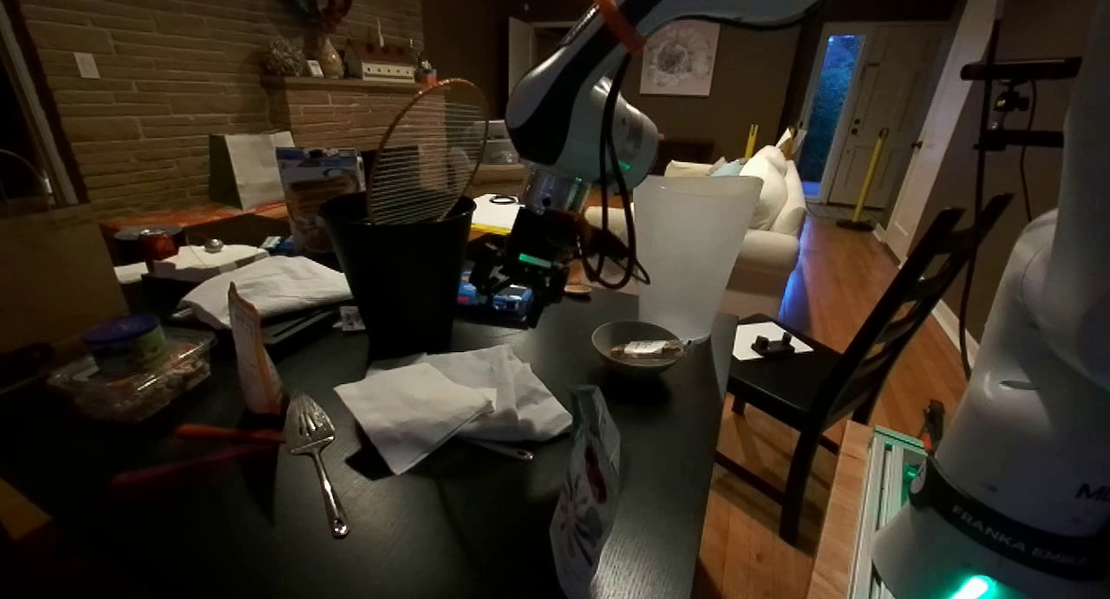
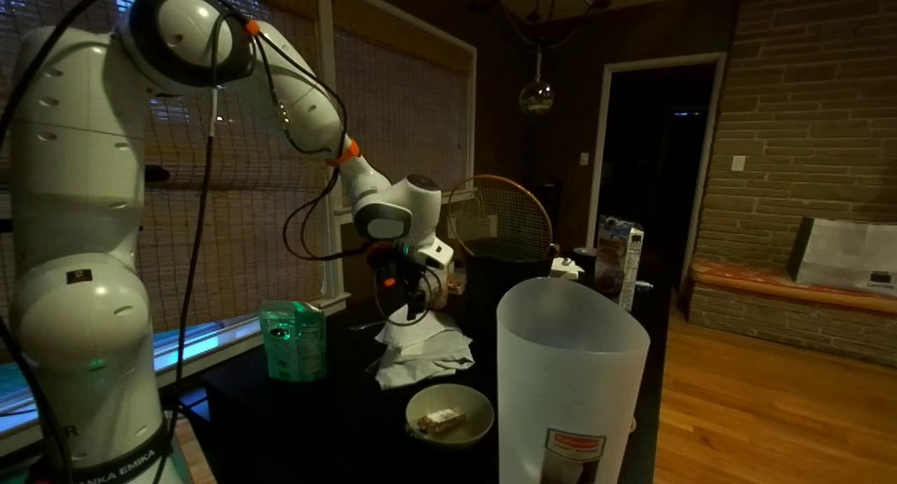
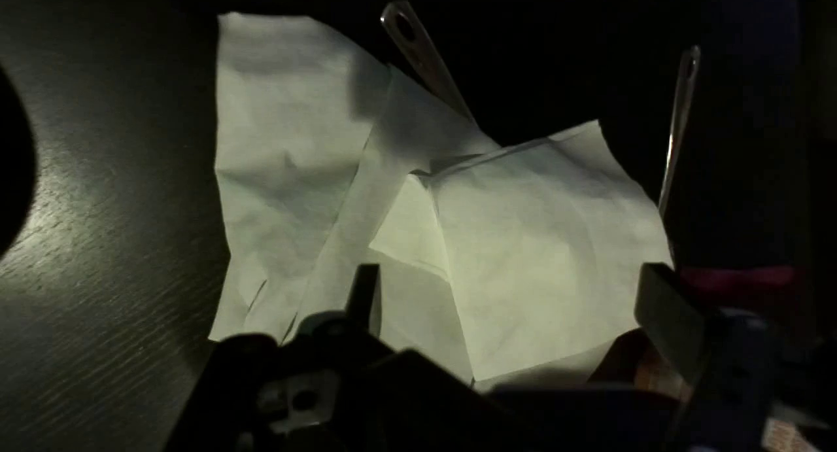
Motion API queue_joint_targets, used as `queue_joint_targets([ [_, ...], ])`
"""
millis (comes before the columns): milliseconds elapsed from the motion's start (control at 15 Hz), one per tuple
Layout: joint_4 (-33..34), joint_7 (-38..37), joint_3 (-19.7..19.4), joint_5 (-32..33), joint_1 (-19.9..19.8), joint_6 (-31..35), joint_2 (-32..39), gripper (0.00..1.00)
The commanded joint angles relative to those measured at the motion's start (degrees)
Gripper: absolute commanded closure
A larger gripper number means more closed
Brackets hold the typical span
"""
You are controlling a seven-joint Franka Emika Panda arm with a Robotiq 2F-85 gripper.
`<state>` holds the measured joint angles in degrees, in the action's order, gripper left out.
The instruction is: Put the tissue in the grey bowl on the right
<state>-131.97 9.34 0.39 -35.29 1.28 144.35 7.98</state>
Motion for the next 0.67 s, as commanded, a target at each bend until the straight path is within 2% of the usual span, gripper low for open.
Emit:
queue_joint_targets([
  [0,1.5,8.7,7.0,-15.7,-6.9,2.1,4.0,0.00],
  [133,3.3,16.4,9.6,-24.8,-9.7,0.0,7.0,0.00],
  [200,3.3,21.5,7.5,-29.6,-7.4,-0.5,8.1,0.00],
  [333,4.0,25.4,6.7,-30.5,-6.8,-1.0,10.8,0.00],
  [467,4.7,26.4,5.5,-25.9,-5.9,-1.9,14.1,0.00],
  [600,5.9,28.7,5.3,-25.4,-5.9,-2.0,17.0,0.00],
])
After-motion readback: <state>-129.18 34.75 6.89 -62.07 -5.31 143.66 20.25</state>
